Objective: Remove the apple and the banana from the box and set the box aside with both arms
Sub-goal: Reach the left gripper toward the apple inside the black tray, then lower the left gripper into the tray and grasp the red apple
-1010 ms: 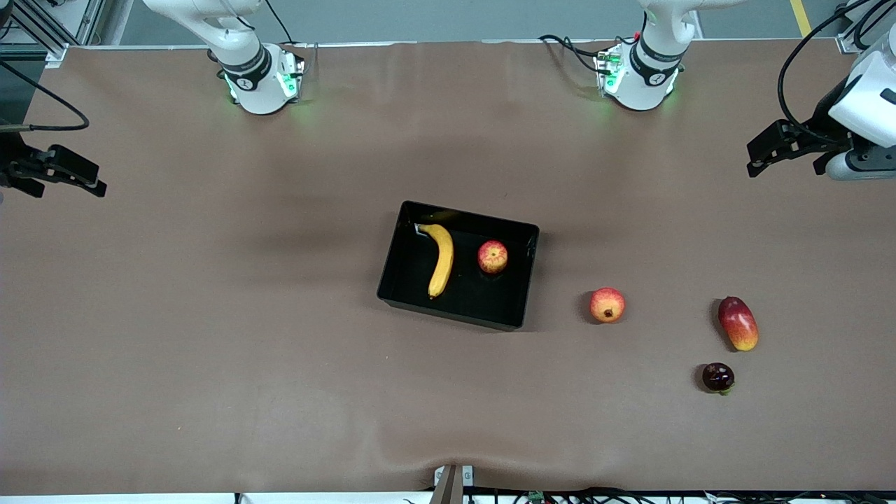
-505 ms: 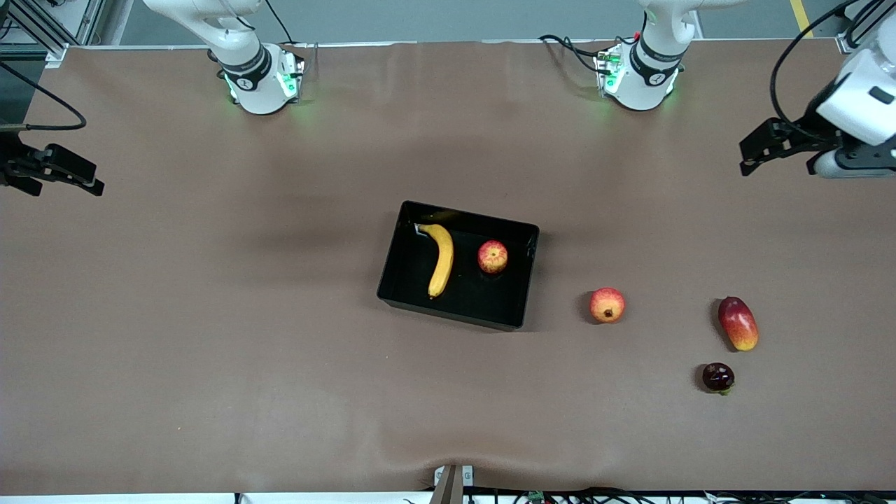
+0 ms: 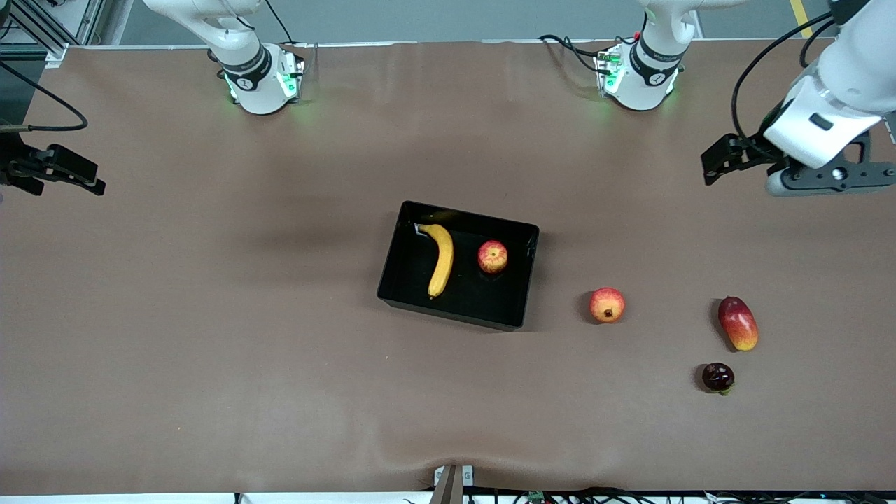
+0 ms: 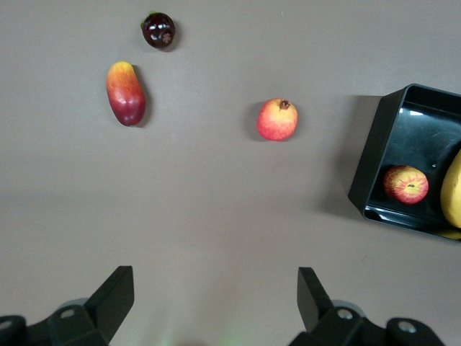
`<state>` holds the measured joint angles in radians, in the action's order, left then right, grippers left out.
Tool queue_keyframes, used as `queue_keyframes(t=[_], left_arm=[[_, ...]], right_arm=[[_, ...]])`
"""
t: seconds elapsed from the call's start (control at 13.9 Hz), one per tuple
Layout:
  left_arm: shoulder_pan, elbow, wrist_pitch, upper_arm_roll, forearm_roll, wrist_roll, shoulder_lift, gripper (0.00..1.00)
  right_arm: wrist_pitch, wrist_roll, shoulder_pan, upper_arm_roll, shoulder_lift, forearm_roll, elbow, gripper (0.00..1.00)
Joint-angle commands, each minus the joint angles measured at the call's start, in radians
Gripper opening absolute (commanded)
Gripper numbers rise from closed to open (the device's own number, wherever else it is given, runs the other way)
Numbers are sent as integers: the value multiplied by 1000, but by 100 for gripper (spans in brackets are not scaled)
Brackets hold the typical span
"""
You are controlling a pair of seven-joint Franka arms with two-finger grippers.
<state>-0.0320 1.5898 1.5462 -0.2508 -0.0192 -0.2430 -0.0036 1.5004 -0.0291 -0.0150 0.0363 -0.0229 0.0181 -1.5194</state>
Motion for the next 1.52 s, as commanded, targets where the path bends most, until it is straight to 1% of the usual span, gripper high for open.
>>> queue_keyframes(t=[0.0, 0.29, 0.36, 0.51, 0.65, 0.79, 0.94, 1.08, 1.23, 1.3, 1.44], left_arm=[[6, -30, -17, -42, -19, -56, 43, 100], [9, -83, -12, -116, -24, -169, 131, 100], [26, -93, -9, -131, -25, -206, 154, 100], [88, -99, 9, -131, -27, -281, 195, 100], [159, -99, 67, -131, -28, -411, 249, 100], [219, -99, 135, -131, -33, -490, 306, 100], [273, -100, 185, -131, -94, -541, 368, 100], [331, -100, 244, -131, -129, -628, 427, 100], [363, -100, 287, -130, -159, -676, 477, 100], [366, -100, 317, -130, -160, -694, 510, 100], [405, -99, 391, -130, -163, -740, 563, 100]], right_arm=[[-2, 5, -11, -9, 14, -10, -15, 100], [-3, 5, -11, -9, 14, -10, -15, 100], [-3, 5, -13, -9, 14, -10, -15, 100], [-5, 5, -14, -9, 14, -4, -15, 100], [-5, 5, -14, -9, 14, -4, -15, 100], [-5, 5, -14, -9, 14, -4, -15, 100], [-5, 5, -14, -9, 14, -4, -15, 100], [-5, 3, -14, -9, 14, -4, -15, 100], [-5, 3, -14, -9, 14, -4, -15, 100], [-5, 3, -14, -9, 14, -4, -15, 100], [-5, 5, -14, -9, 14, -4, -15, 100]])
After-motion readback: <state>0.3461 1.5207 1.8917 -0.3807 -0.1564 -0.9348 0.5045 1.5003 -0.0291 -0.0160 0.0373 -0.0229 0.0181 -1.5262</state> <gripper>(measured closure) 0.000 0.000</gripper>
